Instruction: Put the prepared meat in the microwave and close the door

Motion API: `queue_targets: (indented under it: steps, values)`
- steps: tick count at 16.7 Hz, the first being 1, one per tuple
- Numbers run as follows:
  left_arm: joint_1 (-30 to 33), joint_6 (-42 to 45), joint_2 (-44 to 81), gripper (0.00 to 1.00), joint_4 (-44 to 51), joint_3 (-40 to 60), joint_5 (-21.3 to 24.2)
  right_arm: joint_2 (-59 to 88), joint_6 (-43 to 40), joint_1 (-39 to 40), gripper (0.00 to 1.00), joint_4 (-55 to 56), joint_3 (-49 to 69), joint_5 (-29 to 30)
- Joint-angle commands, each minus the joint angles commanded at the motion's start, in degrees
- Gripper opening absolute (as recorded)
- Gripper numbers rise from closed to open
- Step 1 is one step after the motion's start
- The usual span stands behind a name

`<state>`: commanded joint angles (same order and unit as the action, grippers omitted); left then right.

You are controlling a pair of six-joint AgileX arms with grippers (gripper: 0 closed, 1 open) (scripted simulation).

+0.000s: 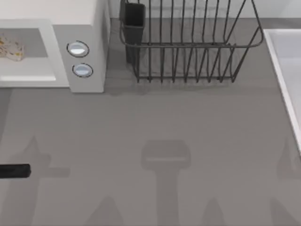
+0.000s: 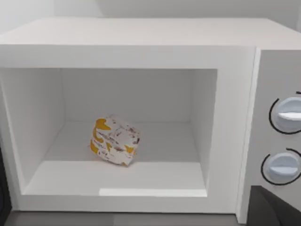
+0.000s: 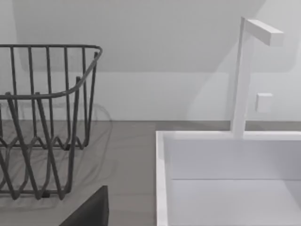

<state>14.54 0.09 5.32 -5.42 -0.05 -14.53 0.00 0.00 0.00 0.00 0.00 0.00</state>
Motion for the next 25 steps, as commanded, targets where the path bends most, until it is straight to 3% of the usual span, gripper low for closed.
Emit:
queue_targets:
  steps: [3,6,17,25]
  values:
    - [3.03,0.02,1.12,0.00,-1.14,-0.02,-3.04,0.00,0.00,0.00,1.00,0.00,0.00,0.00]
    - [3.11,0.02,1.15,0.00,-1.16,-0.02,-3.11,0.00,0.00,0.00,1.00,0.00,0.00,0.00]
    - [-1.12,0.10,8.71,0.00,-9.33,-0.53,1.13,0.00,0.00,0.00,1.00,0.00,0.00,0.00]
    - [3.77,-0.02,-2.09,0.00,0.15,-1.55,-3.84,0.00,0.00,0.00,1.00,0.00,0.00,0.00]
